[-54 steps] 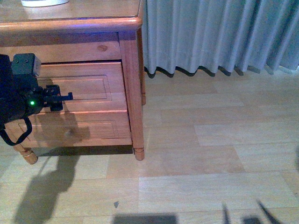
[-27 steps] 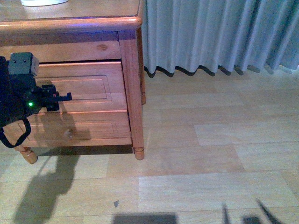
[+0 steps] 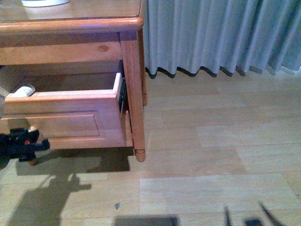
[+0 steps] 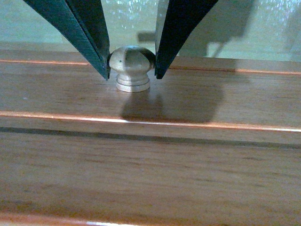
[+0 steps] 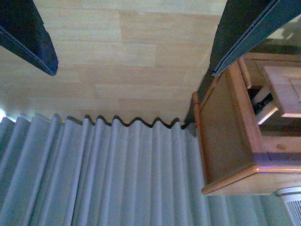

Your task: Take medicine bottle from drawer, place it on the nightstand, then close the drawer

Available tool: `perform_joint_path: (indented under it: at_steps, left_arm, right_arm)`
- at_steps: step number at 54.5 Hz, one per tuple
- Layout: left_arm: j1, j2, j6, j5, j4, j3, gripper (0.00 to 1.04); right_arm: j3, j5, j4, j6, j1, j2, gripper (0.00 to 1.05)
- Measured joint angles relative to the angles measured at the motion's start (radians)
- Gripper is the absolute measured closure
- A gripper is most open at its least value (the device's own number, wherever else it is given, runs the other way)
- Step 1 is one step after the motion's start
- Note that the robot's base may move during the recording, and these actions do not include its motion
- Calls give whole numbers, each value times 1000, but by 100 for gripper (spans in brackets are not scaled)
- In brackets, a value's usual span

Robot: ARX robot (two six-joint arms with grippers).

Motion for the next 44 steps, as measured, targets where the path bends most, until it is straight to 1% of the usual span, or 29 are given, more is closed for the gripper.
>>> perform_joint_path:
  at_steps: [12,14,18,24,26,29,33,38,39,44]
  left_arm:
    - [-4,-42,-23,-1,161,-248,81]
    - [-8,-49,-39,-2,177,-278,77]
    - [-21,-56,-54,3,194,-345,64]
    - [-43,-71,-71,11,184,-417,48]
    - [-43,-91,-74,10,169,-424,42]
    - [-35,-149,-75,11,128,-428,32]
    - [-20,-224,-74,24,66,-428,21]
    - [15,-374,-72,47,-67,-428,6]
    - [19,-395,-72,51,-86,-428,5]
    - [61,-610,-74,86,-287,-420,7]
  right_arm:
    - [0,0,0,0,0,0,7]
    - [0,0,0,0,0,0,7]
    - [0,0,0,0,0,0,7]
    - [0,0,0,0,0,0,7]
    - [0,0,0,0,0,0,7]
    - [0,0,0,0,0,0,7]
    - [0,0,0,0,0,0,7]
    - [0,0,0,0,0,0,7]
    - [0,0,0,0,0,0,7]
    - [0,0,0,0,0,0,7]
